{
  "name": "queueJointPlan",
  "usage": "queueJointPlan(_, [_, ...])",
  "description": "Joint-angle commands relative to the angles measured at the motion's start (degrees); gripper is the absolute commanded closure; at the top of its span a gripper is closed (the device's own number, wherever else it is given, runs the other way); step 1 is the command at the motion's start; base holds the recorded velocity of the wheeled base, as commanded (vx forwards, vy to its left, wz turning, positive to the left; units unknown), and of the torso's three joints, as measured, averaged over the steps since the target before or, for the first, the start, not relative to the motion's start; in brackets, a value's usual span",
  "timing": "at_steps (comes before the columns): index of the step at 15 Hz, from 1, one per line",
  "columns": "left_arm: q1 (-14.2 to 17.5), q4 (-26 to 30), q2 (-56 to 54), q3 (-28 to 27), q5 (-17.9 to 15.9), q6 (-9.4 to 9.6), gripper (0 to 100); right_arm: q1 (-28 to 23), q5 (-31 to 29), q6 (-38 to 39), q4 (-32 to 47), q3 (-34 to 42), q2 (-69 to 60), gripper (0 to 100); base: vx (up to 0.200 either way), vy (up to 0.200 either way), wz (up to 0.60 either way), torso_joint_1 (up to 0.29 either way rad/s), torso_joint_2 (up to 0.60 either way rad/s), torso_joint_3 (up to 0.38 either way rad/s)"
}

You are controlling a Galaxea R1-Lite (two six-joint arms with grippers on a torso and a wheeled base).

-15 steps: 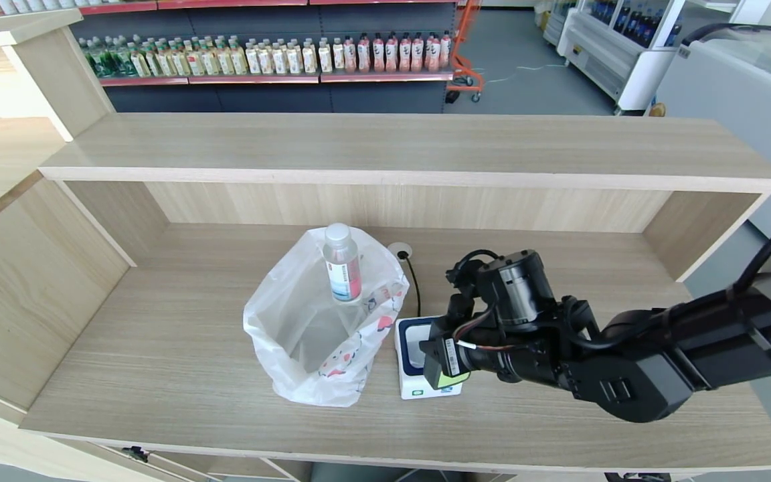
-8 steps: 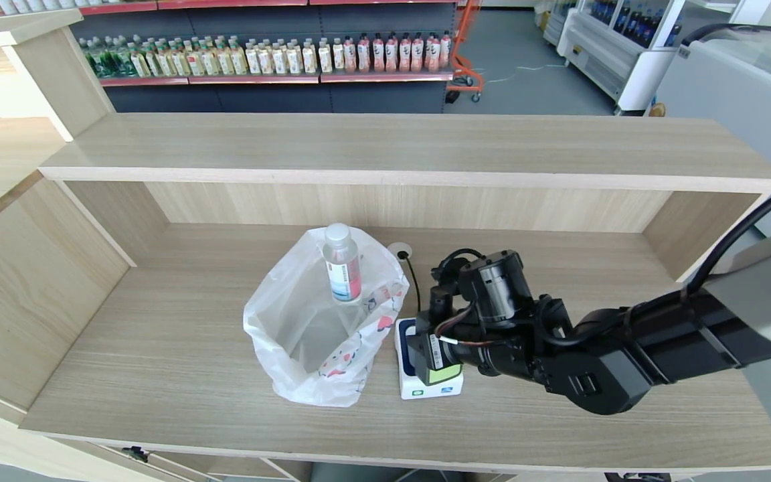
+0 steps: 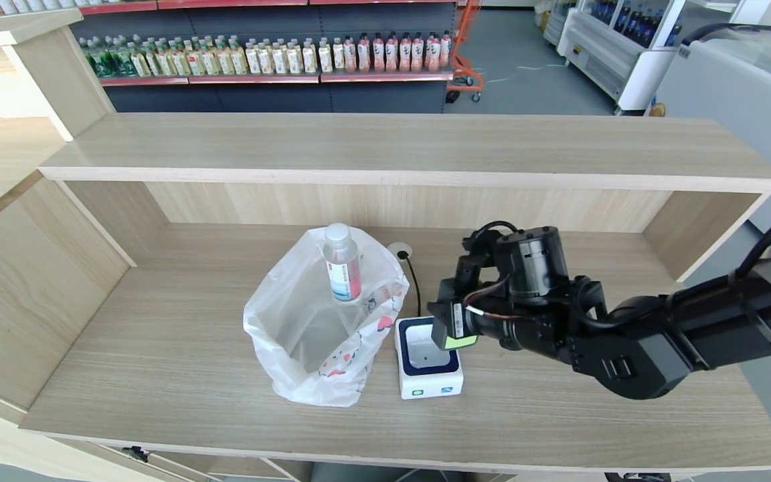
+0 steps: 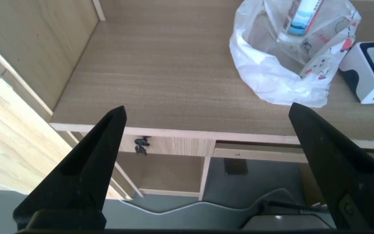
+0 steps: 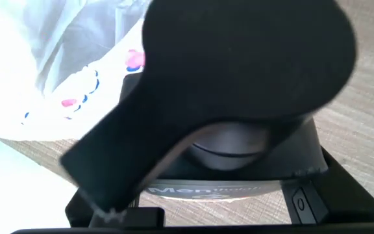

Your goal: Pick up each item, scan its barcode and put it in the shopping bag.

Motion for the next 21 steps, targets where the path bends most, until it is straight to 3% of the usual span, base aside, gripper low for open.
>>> queueJointPlan(1, [0.0,0.0,0.09,0.02,0.0,-0.02,0,-3.92,0.27,-1.94,-2.42,-0.17,-5.04,100,0.0,0.0,0.0,0.0,0.0,0.0])
queueJointPlan(5, [0.0,0.0,0.0,-0.06,0.0,0.15,0,-3.66,1.33,-8.79,-10.68,0.62,-6.09,100,0.0,0.0,0.0,0.0,0.0,0.0])
queueJointPlan(12, [0.0,0.0,0.0,0.02,0.0,0.33,0,-2.69,4.58,-9.41,-13.06,4.23,-1.17,100,0.0,0.171,0.0,0.004,0.0,0.0])
queueJointPlan(17, [0.0,0.0,0.09,-0.06,0.0,0.42,0,-1.72,12.58,-16.44,-32.75,3.61,11.4,100,0.0,0.0,0.0,0.0,0.0,0.0])
queueJointPlan(21, [0.0,0.0,0.0,-0.06,0.0,0.42,0,0.04,14.51,-16.44,-34.59,0.97,15.88,100,0.0,0.0,0.0,0.0,0.0,0.0])
